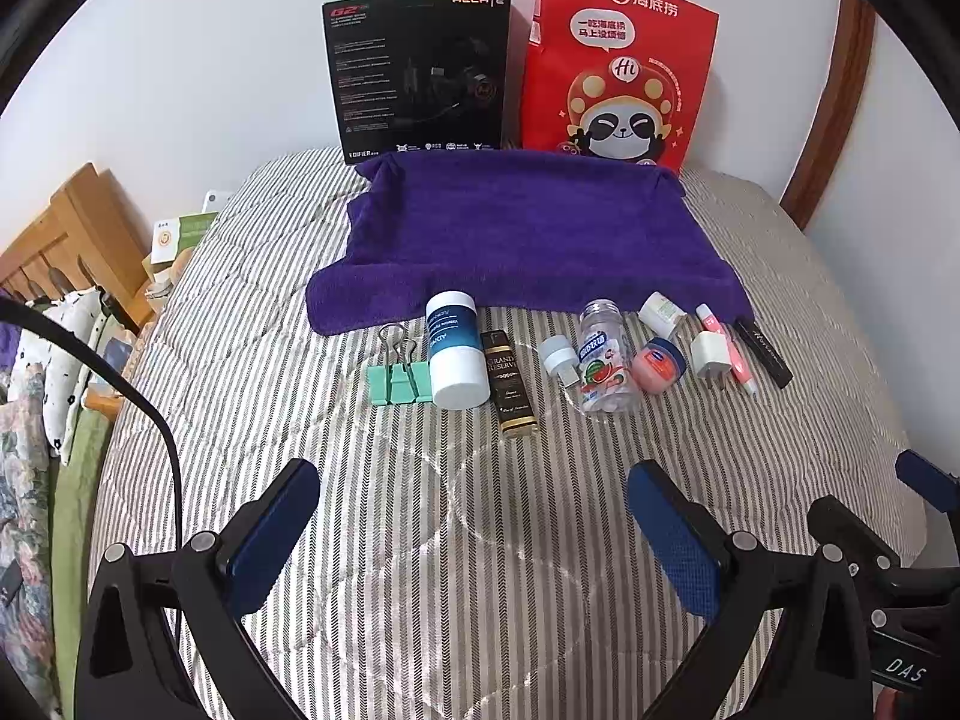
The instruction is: Organize rigid objects
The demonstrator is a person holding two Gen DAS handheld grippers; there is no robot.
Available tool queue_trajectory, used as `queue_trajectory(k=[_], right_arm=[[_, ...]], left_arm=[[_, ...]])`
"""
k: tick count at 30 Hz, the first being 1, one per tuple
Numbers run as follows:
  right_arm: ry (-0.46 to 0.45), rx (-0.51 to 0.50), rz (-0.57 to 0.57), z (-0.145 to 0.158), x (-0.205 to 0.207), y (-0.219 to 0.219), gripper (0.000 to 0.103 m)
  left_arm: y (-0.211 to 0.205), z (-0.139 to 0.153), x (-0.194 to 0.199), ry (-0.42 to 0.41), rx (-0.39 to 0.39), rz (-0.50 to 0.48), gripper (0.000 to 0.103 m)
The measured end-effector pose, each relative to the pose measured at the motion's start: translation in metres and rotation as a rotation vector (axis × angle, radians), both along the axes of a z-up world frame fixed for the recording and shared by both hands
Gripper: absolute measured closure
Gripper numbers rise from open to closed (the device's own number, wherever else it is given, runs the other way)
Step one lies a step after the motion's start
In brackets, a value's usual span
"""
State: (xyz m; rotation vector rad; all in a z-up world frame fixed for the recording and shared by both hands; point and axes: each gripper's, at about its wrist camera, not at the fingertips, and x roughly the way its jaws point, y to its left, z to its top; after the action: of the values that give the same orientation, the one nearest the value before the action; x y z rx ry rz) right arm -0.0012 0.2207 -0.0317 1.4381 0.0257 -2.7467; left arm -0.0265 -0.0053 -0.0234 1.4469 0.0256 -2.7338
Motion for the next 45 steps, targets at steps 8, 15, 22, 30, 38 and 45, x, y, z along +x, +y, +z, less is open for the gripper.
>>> queue_trajectory(k=[8, 15, 22, 30, 38, 45], right_arm=[[-0.004, -0.002, -0.008, 0.0, 0.001, 0.001, 0.0], [0.006, -0.006, -0.005, 0.005, 0.003, 0.002, 0.0], [0.01, -0.028, -0.005, 0.007, 0.005, 0.003, 0.0], [-0.003, -0.014, 0.002, 0.007, 0.01, 0.002, 0.0], [0.014, -0.008, 0.014, 0.009, 0.013, 0.003, 0.0], [0.019, -0.013, 0.014, 0.009, 0.015, 0.005, 0.0]], left_arm=[[0.0, -0.001, -0.002, -0.004, 0.001, -0.006, 0.0], [0.001, 0.0, -0.002, -0.004, 0.004, 0.002, 0.0], [-0.003, 0.0, 0.001, -0.006, 0.0, 0.006, 0.0], [-0.006, 0.004, 0.003, 0.002, 0.003, 0.006, 0.0], [-0.005, 0.005, 0.005, 0.007, 0.004, 0.004, 0.0], [-0.005, 0.006, 0.007, 0.002, 0.006, -0.001, 0.0]])
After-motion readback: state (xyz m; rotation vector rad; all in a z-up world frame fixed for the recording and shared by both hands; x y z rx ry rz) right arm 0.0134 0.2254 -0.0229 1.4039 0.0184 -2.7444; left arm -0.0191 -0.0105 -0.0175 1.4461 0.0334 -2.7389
